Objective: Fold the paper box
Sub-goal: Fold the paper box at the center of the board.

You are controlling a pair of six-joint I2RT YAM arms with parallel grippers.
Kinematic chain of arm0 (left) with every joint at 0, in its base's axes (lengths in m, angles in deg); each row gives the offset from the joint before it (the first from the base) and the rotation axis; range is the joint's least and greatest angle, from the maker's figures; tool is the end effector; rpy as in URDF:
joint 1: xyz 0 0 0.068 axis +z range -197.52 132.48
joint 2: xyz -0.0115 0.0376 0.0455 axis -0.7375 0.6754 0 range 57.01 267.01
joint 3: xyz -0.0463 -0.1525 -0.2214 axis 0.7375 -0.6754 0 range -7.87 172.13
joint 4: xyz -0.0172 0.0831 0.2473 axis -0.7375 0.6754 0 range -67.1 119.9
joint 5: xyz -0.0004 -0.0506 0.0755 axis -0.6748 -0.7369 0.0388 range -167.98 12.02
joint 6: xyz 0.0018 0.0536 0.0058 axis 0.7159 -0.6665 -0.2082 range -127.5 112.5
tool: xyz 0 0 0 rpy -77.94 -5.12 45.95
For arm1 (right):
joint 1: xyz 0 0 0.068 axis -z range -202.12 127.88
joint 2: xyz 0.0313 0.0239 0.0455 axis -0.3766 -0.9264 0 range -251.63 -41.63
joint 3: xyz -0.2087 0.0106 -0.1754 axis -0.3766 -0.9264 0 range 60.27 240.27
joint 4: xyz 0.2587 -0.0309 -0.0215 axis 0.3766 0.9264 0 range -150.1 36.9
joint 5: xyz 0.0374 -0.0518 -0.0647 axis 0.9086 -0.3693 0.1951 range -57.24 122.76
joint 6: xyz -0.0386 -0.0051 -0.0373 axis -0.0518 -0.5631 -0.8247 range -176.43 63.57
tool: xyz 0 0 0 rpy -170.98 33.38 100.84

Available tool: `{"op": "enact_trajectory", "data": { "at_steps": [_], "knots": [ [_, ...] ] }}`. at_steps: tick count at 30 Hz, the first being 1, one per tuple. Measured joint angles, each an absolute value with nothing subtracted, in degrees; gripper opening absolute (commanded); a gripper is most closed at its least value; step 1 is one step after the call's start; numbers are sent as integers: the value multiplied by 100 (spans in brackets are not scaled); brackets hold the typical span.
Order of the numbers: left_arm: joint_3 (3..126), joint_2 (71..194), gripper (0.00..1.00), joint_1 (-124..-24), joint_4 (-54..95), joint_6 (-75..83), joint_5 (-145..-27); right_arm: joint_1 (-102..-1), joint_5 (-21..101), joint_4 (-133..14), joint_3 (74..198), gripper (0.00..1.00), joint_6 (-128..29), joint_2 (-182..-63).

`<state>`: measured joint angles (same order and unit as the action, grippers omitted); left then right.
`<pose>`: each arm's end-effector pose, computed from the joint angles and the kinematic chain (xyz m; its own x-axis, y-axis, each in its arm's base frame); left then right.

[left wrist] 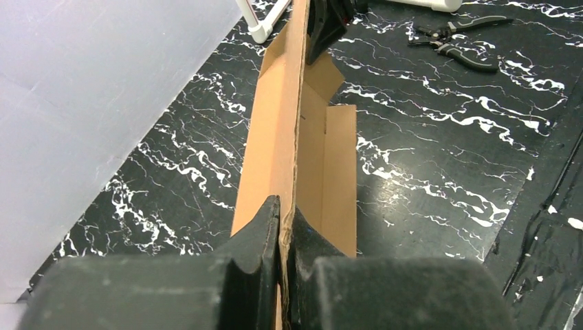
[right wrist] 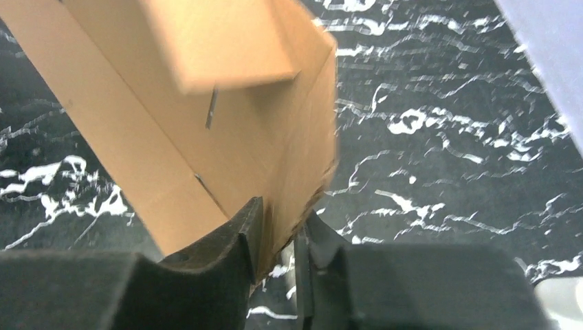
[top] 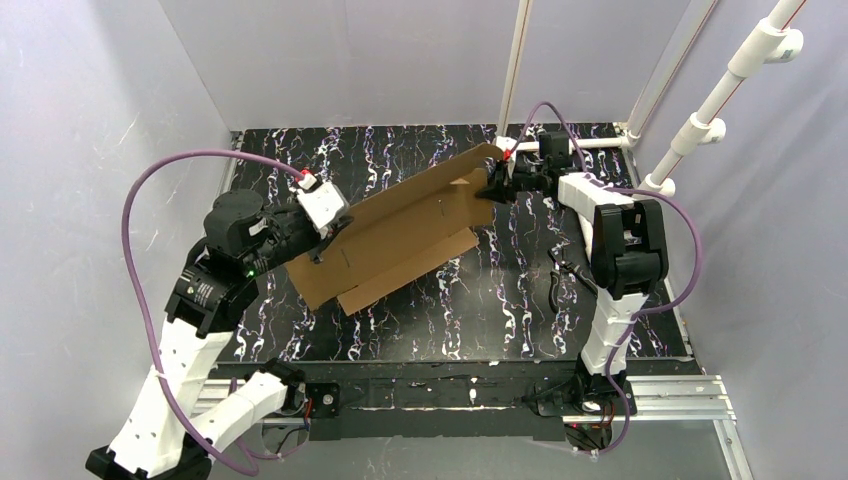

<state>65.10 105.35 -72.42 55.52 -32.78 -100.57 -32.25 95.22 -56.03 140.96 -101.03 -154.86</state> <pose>0.1285 -0.0748 0.4525 0.1992 0.3421 -0.9183 0.7174 0.5874 0.3745 0.4232 0.1077 0.2209 0.1309 -0.3064 -0.9429 -0.9690 0.1614 -0.1869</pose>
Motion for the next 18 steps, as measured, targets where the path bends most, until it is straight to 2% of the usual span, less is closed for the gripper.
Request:
{"op": "enact_trajectory", "data": {
  "at_steps": [3, 11, 13, 18],
  "knots": [
    [6326, 10419, 0, -7249, 5469, -3158, -10085, -3199, 9336, -5437, 13875, 48, -10173, -15486],
    [5889, 10323, 0, -7249, 5287, -2898, -9834, -3203, 8715, -5240, 13499, 65, -9526, -15442],
    [5861, 10310, 0, -7249, 5239, -2819, -9720, -3203, 8586, -5152, 13484, 68, -9296, -15344],
    [5793, 10115, 0, -7249, 5150, -2496, -9289, -3203, 8141, -4497, 13477, 85, -8844, -14784]
  ]
}}
